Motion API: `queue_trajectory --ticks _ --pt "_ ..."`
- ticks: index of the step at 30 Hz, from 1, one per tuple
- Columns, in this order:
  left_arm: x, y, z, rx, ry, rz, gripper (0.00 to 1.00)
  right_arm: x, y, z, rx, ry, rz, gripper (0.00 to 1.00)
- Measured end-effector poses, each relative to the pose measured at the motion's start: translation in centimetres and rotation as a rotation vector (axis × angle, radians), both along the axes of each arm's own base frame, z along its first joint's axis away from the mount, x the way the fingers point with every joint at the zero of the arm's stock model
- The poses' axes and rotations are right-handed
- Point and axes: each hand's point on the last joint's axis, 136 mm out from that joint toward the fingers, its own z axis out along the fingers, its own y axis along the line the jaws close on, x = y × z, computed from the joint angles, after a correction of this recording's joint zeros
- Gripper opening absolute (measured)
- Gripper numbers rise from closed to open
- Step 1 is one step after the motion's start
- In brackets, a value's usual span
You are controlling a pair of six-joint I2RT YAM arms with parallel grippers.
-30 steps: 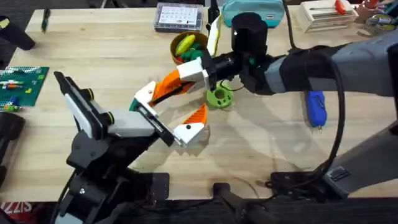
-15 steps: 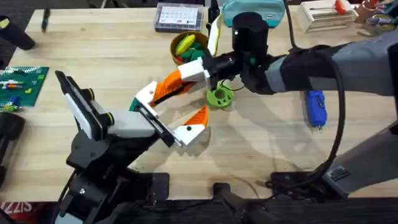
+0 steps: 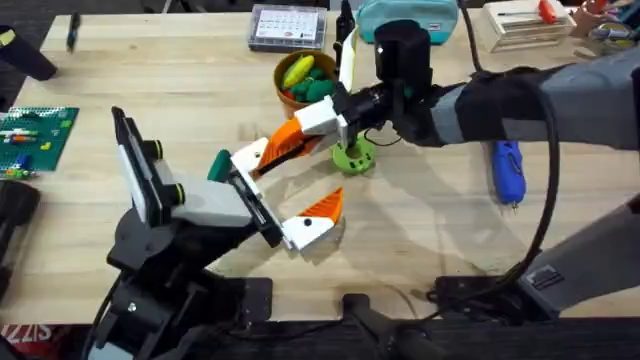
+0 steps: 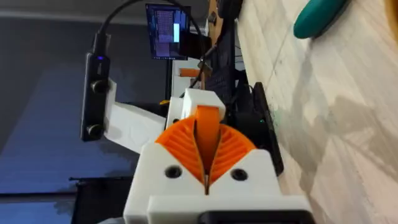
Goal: Pick up the gripper from the table and insert it into the empty holder that is missing its gripper. Then pick up a screw, insert it into the mounting hole, and use the screwdriver to tighten it. Finally, clean up the table by picking up the vegetable and placing it into the bucket.
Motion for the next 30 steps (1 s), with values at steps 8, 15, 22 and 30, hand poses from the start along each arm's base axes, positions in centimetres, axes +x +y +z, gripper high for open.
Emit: queue_trajectory --ticks 8,15,22,30 --pt "-0.04 -0.01 0.00 -0.002 0.003 -0.003 0.983 -0.08 0.01 -0.02 0.001 -0.004 0.003 0.020" --pt "-0.04 -0.02 0.00 -0.003 0.004 -0.003 0.983 -0.08 0.01 -0.02 0.002 -0.006 0.004 0.019" --pt "-0.05 -0.02 0.00 -0.003 0.004 -0.004 0.983 -0.13 -0.01 -0.01 0.003 -0.005 0.007 0.018" --pt "-0.27 -0.17 0.02 -0.001 -0.001 -0.020 0.983 -0.49 0.14 0.16 0.011 -0.012 0.023 0.151"
